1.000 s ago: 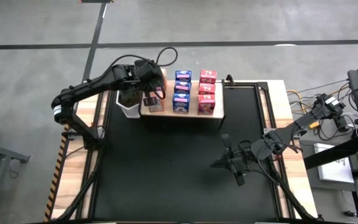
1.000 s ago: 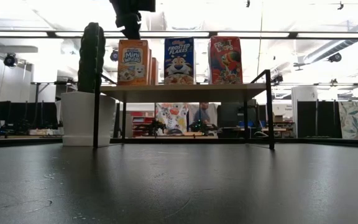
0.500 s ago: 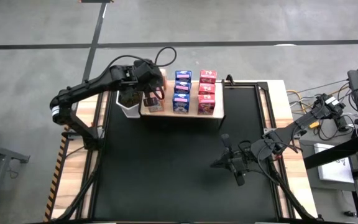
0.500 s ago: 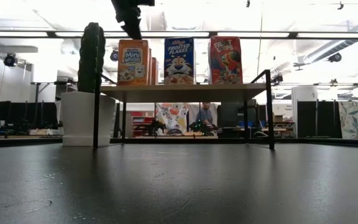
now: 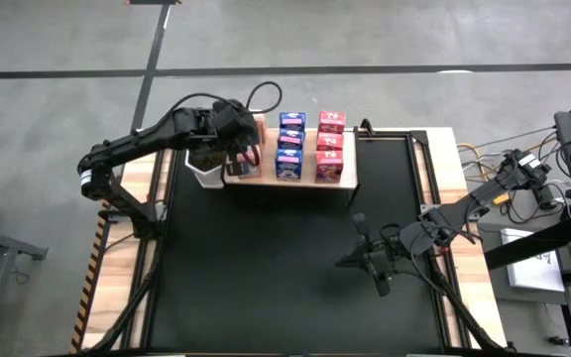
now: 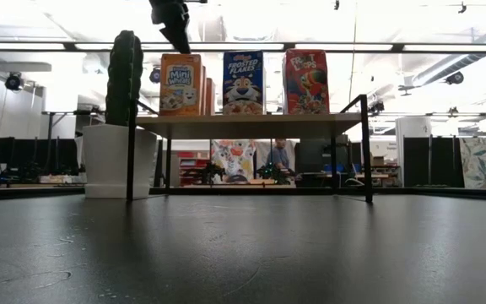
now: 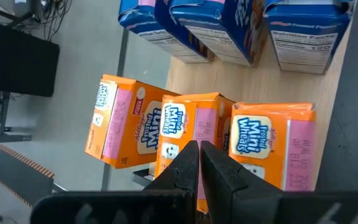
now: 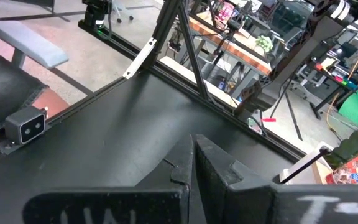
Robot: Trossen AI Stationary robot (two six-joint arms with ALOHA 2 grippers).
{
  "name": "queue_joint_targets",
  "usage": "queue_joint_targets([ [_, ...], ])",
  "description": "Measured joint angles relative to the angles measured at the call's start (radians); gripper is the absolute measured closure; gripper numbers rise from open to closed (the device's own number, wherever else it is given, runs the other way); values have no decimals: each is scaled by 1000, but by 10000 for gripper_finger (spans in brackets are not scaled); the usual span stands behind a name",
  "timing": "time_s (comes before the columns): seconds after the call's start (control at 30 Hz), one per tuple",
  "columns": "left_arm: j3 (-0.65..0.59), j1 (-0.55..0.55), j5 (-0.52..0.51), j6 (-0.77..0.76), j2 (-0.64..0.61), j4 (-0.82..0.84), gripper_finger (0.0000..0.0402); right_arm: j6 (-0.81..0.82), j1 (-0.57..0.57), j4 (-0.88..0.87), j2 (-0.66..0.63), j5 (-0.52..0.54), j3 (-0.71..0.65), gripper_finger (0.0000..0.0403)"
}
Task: Stack cereal on shelf
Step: Put the orange cereal box on the shelf aligned with the other orange cereal boxes
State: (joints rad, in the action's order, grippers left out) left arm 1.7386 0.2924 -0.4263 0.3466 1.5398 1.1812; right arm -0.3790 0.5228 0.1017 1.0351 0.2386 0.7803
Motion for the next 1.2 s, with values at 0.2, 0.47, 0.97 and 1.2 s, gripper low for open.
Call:
queue_joint_targets([
  [0.2, 0, 3, 1, 0, 7, 1, 401, -2, 0, -1, 0, 0, 0, 394],
  [0.47, 0, 21, 0, 6, 27, -2, 401, 0, 0, -1, 0, 0, 0, 394],
  [0.97, -14, 40, -1, 42, 27, -30, 401, -6, 0, -2, 0, 0, 0, 394],
  [1.2, -9, 36, -3, 42, 21, -32, 402, -6, 0, -10, 0, 0, 0, 394],
])
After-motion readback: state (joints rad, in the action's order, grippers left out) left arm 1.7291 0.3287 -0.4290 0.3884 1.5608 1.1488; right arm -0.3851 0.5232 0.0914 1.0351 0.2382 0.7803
